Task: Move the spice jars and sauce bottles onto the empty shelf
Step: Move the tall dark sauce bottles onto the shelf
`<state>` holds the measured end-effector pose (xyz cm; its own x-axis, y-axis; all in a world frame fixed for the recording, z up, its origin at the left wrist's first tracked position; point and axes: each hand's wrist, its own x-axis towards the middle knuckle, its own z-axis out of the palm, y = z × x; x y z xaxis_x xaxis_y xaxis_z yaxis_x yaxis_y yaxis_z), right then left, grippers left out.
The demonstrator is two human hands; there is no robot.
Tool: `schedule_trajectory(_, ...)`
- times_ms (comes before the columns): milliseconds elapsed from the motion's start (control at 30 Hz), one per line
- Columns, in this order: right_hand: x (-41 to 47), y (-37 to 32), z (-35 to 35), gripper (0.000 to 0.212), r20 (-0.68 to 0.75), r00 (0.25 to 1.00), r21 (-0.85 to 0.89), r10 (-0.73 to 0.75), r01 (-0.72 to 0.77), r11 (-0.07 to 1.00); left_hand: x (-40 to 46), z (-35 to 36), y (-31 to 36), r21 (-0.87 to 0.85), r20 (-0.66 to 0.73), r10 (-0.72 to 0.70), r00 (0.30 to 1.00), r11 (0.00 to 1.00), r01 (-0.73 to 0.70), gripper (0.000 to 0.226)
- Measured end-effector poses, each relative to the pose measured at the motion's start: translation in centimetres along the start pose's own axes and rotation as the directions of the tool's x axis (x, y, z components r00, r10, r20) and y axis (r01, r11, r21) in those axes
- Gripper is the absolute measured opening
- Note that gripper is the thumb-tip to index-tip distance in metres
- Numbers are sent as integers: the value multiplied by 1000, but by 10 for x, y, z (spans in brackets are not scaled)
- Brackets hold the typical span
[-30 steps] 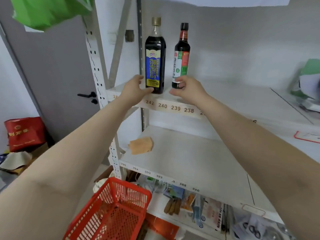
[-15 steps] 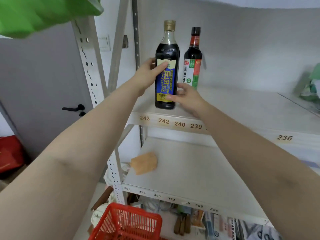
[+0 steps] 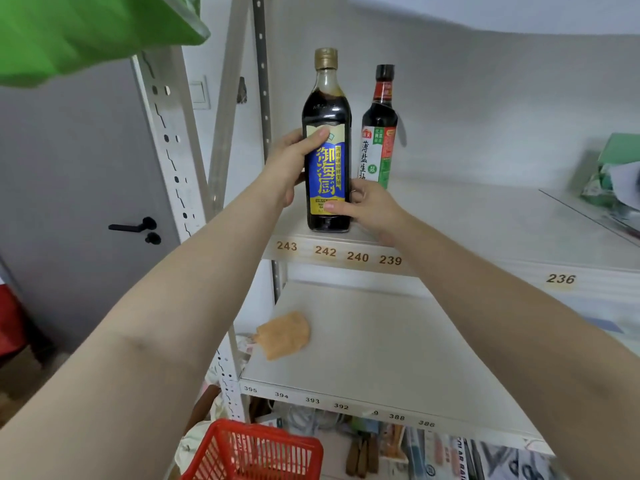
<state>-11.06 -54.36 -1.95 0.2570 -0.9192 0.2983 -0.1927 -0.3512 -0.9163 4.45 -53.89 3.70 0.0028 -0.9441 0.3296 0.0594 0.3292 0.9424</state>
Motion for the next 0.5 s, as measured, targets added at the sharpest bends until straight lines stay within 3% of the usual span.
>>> schedule_trajectory(333,-65,-24,8,40,-27,1000,50,-2,4,999,-66,11,17,-85,-66,24,997,996,-30,12)
schedule_trajectory(500,-123,-37,2,31,-18,1000,110,16,-14,994,-122,33,32,-90,-81,54,995,994,-61,11)
